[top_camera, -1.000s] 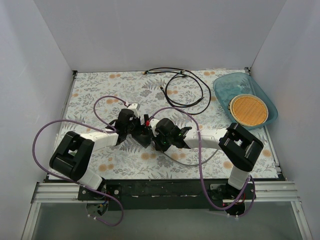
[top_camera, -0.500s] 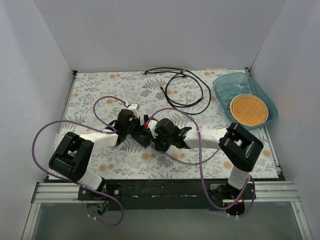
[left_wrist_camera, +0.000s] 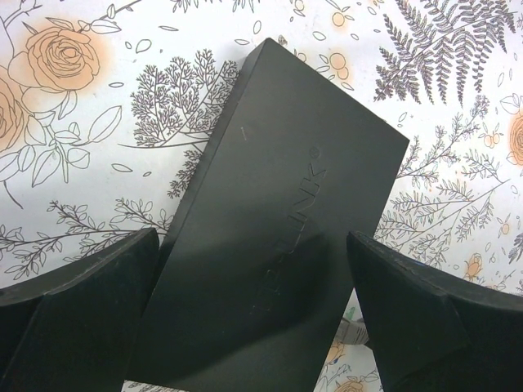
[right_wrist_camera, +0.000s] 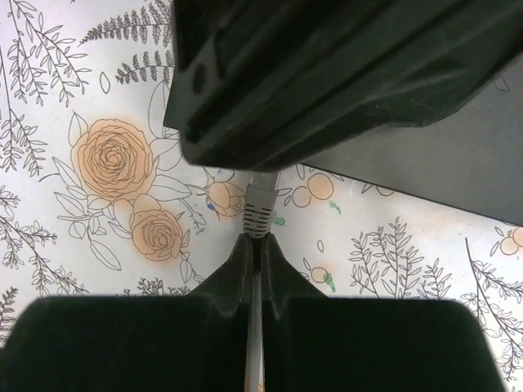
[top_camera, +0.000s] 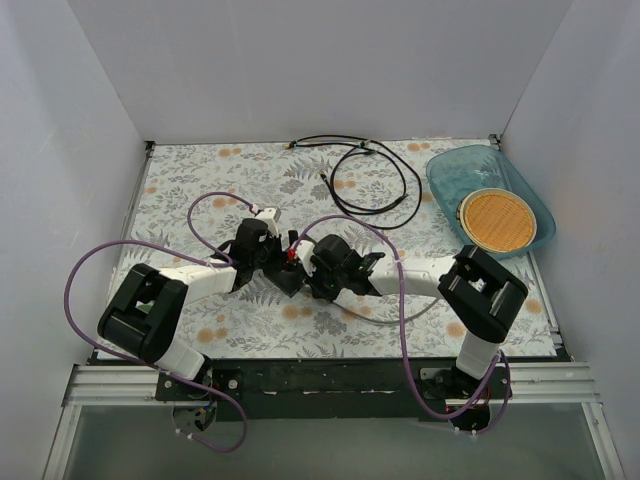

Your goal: Insert the plug into the switch port

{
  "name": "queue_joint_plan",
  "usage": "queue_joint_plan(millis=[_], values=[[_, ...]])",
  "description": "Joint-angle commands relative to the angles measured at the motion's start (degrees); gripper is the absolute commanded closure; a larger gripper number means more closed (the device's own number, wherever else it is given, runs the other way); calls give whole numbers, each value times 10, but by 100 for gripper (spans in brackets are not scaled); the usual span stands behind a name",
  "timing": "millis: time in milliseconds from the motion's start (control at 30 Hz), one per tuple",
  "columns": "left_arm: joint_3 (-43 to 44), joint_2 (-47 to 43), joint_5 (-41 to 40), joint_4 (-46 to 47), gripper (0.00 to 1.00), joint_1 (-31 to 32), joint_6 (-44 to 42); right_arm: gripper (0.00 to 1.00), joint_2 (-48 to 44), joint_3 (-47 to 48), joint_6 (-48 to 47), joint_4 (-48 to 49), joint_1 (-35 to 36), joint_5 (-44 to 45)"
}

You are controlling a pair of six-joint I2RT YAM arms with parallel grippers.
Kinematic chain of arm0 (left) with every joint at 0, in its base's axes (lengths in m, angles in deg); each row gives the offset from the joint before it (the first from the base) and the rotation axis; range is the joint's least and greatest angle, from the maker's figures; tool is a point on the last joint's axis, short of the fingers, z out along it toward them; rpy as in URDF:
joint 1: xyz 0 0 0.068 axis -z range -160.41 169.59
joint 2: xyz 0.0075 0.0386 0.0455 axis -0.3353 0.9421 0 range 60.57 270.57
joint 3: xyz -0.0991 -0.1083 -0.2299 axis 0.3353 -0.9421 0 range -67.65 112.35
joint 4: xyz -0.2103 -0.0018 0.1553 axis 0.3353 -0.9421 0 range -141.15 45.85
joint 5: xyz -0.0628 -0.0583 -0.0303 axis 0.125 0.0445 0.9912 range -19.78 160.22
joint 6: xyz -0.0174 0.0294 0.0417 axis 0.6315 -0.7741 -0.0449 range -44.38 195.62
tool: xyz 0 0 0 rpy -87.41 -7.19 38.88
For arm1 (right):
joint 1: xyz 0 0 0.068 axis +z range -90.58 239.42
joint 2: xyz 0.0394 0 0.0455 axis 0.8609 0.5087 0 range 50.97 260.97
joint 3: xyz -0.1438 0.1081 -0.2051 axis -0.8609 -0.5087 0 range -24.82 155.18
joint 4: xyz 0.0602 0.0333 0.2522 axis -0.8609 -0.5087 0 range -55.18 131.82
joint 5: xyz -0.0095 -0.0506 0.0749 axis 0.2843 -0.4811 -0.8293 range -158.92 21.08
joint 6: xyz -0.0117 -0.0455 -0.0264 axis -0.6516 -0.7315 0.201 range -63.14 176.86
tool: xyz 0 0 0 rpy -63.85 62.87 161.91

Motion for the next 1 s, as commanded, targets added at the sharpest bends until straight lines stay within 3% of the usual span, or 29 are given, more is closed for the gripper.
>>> queue_joint_plan(millis=[0, 400, 967], values=[[6, -14, 91, -10, 2, 26, 20, 99, -34, 28, -17, 139, -16, -3], [-8, -17, 123, -6, 5, 26, 45, 99, -14, 18, 86, 202, -21, -9], [-27, -34, 189, 1, 14, 50, 57, 99, 19, 84, 80, 220, -22, -7]])
